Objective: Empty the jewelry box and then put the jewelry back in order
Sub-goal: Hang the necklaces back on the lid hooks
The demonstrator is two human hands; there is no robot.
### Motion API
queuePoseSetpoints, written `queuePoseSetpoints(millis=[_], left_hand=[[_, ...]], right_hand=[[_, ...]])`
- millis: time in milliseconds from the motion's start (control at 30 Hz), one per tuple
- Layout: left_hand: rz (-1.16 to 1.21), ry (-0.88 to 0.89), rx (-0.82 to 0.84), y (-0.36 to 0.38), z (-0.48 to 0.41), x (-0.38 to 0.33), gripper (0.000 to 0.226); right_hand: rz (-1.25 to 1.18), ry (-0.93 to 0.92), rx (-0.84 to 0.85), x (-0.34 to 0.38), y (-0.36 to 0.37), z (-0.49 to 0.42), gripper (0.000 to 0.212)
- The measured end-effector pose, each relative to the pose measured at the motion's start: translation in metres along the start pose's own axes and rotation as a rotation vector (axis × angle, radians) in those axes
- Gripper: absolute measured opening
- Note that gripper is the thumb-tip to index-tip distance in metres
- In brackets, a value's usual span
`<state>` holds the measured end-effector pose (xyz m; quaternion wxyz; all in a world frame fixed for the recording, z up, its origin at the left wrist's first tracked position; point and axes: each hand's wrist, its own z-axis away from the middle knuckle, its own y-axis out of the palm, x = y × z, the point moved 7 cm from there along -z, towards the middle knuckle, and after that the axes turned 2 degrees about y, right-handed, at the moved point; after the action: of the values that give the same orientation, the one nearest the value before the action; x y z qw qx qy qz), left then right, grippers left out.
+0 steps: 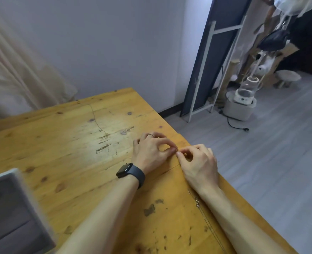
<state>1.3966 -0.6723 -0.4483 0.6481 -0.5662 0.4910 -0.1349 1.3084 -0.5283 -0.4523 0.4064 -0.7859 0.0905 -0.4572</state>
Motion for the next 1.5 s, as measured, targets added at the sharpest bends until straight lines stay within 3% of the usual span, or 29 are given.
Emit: queuePoseSetpoints(millis=[1000, 1133, 1233, 1500], left_hand=[[0.15, -0.01, 0.084, -0.005, -0.001, 0.005, 0.013], [0.083, -0.011, 0.141, -0.018, 0.018, -0.005, 0.026], [-0.053, 0.032, 0.106, -0.032, 0.045, -0.02, 0.034], [-0.062, 0.219, 0.126, -0.02, 0.131, -0.082, 0.035]], right_hand=[[-0.024, -0.01, 0.022, -0.002, -0.001, -0.001, 0.011], [-0.07, 0.03, 0.13, -0.005, -0.003, -0.004, 0.017], [-0.134, 0.075, 0.224, -0.005, -0.02, -0.002, 0.025], [-0.189, 0.138, 0.182, -0.034, -0.112, 0.1, 0.026]])
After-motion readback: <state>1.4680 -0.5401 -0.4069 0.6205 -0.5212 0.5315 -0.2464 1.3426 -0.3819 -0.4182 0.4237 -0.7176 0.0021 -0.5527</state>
